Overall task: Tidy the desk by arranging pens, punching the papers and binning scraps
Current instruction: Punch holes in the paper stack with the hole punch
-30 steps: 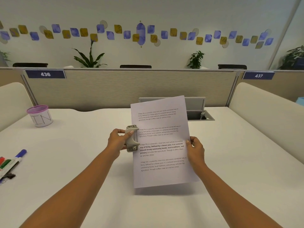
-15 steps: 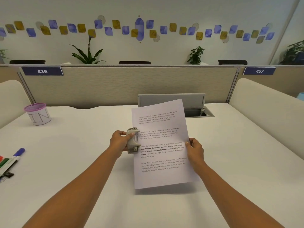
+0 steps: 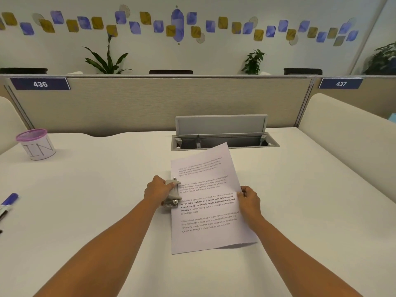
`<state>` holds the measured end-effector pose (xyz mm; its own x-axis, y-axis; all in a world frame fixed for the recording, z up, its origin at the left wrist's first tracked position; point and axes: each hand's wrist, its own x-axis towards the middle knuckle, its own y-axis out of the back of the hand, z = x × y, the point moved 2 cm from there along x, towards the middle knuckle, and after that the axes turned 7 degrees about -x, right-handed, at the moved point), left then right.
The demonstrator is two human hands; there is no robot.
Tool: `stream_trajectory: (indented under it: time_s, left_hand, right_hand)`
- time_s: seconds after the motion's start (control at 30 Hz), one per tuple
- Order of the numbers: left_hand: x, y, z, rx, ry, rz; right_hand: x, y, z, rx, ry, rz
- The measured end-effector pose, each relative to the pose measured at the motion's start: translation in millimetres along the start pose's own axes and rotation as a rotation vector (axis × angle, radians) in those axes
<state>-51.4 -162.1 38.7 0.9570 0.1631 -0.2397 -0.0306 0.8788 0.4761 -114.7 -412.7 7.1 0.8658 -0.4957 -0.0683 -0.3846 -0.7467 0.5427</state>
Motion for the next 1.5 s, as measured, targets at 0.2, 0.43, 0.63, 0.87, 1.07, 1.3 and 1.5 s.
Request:
stream_trajectory:
  time_s: [0.2,0.43,0.63,0.87,1.07,1.3,1.5]
  left_hand:
    - [10,-4,-1,0.189,0.010,0.022]
    - [12,-5,-3,0.233,-0.001,0.054]
    - [13,-6,-4,0.312,-0.013,0.046]
    - [14,-7,-2,0.363,-0.017,0.026]
    - [15,-3,-3,0.316,-0.004,-0.016]
    - [19,-4,-2,0.327,-0.016,0.000]
    - [20,-6,-3,0.336,-0.019,0.001]
  right_hand:
    - [2,-5,3,-0.114,0.066,-0.006]
    - [7,0,6,-0.327,0.058,0.108]
    - [14,-9,1,-0.457,0.329,0.163]
    - [15,-47,1,-0.639,0.503,-0.161]
    - [15,-53,12,-0.726,0.529,-0.178]
    - [16,-54,13,-0.719,0.539,-0.156]
    - [17,-56,14,-0.715,0.542,-0.147]
